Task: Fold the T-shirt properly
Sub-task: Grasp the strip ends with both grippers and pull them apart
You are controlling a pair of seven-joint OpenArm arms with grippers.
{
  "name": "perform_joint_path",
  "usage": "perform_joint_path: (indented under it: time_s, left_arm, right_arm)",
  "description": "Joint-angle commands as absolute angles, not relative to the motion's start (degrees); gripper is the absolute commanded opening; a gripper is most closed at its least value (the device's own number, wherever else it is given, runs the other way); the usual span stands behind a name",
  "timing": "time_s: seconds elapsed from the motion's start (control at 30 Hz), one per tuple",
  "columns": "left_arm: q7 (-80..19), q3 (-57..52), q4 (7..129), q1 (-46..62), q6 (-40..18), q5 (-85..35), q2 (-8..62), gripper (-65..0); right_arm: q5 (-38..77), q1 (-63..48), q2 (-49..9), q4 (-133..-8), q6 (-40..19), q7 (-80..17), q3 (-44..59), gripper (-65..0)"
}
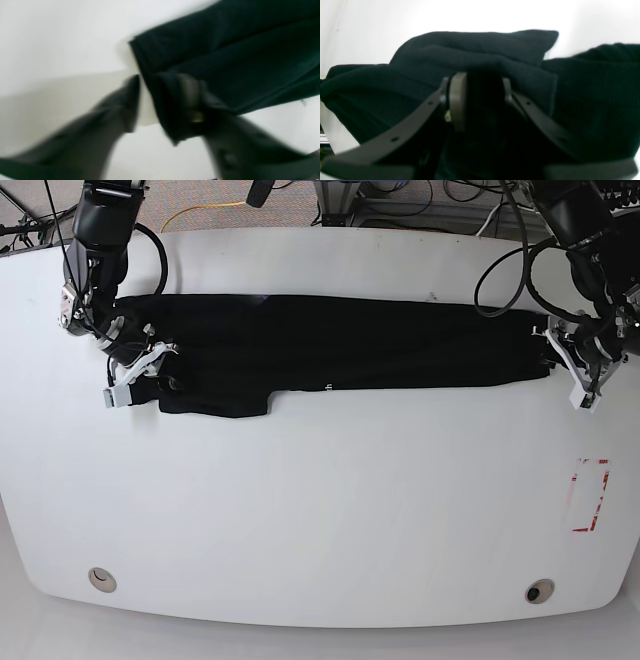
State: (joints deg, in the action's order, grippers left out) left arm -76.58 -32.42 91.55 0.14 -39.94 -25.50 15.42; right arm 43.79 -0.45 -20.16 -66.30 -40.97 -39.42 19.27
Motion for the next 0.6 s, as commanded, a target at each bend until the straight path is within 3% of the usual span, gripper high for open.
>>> perform_joint_path:
  time_s: [0.0,0.33,0.57]
  left_arm:
    - [-75.8,-32.7,92.8,-0.8,-40.0,-25.9,16.3,-27.1]
    - [-79.8,-32.7,93.0,-6.6,-40.0,-26.5,16.0,-27.1]
    - [-80.0,-32.5,93.0,-8.0,-40.0,-36.7,16.0,-27.1]
  right_arm:
    - [41.9,-0.3,-20.9,-66.4,-40.0,-41.5,19.3,-46.0]
    - [42.2,-0.5,-20.9,-68.4,-40.0,-41.8,19.3,-45.7]
    - [42.2,-2.7,-21.0,-74.5,-40.0,-44.5,19.6,-45.5]
